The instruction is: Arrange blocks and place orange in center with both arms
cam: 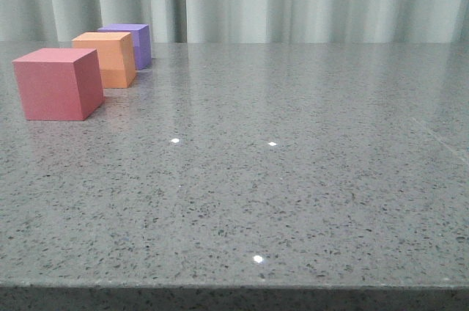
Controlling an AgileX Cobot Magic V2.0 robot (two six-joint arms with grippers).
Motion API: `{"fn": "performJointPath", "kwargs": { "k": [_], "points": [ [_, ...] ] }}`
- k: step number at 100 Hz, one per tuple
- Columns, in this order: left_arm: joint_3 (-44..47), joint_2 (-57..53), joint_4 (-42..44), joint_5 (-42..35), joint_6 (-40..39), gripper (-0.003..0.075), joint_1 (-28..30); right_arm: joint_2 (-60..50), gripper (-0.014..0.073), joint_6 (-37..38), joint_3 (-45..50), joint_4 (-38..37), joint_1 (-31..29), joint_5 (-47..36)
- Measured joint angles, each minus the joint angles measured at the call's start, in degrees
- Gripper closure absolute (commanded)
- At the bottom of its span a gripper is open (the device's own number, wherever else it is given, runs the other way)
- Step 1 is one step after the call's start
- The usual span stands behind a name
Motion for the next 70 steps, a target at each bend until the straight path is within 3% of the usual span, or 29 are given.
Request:
{"fn": "performJointPath", "kwargs": {
  "k": [70],
  "points": [
    [0.00, 0.00, 0.00, 0.00, 0.00, 0.0741, 0.00, 0.00, 0.0662, -0.12, 2.59, 0.00, 0.00, -4.14]
  ]
}}
